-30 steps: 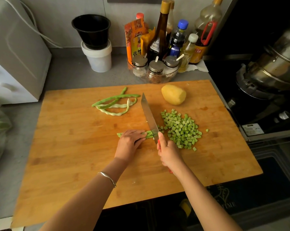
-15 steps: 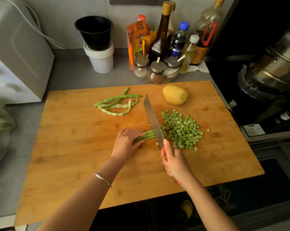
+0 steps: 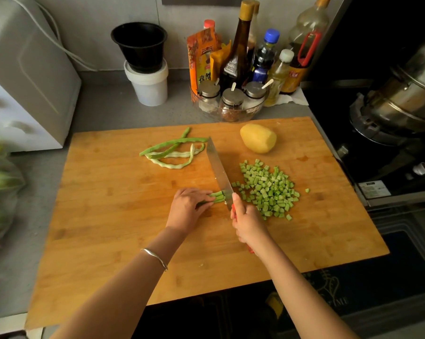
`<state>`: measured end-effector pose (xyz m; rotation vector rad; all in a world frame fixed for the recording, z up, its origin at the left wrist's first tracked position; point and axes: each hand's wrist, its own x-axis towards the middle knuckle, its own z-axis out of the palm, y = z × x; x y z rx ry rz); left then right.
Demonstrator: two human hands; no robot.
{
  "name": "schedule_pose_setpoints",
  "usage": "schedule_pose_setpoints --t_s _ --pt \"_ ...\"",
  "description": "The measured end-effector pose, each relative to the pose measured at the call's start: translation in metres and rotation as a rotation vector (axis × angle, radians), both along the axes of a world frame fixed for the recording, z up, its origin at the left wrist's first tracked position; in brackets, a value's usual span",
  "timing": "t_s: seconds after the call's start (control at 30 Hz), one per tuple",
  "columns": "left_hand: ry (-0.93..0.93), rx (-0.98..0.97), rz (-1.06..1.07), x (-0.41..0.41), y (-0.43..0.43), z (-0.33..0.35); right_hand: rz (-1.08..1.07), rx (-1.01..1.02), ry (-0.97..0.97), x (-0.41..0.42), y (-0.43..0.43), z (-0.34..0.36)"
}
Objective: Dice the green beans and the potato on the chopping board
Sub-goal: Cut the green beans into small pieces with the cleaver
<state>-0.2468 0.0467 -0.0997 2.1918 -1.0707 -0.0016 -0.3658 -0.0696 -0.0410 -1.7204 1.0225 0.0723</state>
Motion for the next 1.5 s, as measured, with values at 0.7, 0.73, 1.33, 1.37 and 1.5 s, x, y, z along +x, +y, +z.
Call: schedule_pose_setpoints --t_s 0.7,0.73,1.33,1.37,1.5 --pt "0.124 -0.055 0.03 0.003 0.001 -0.004 0.06 0.024 -0.092 -0.027 0.014 0.009" --pt "0.13 -0.052 0.031 0.004 0.001 -0.004 0.058 0.02 -0.084 -0.027 0.015 0.008" --pt "0.138 -0.05 0.025 0.003 -0.006 -0.007 -0.086 0.025 -0.027 -0.029 -0.022 0.007" --pt "0.136 -0.047 0.013 0.002 -0.011 -0.006 -0.113 0.038 -0.042 -0.031 -0.026 0.009" --pt "0.096 -0.022 0.02 -0.003 -0.024 -0.001 -0.099 0.049 -0.101 -0.035 -0.024 0.017"
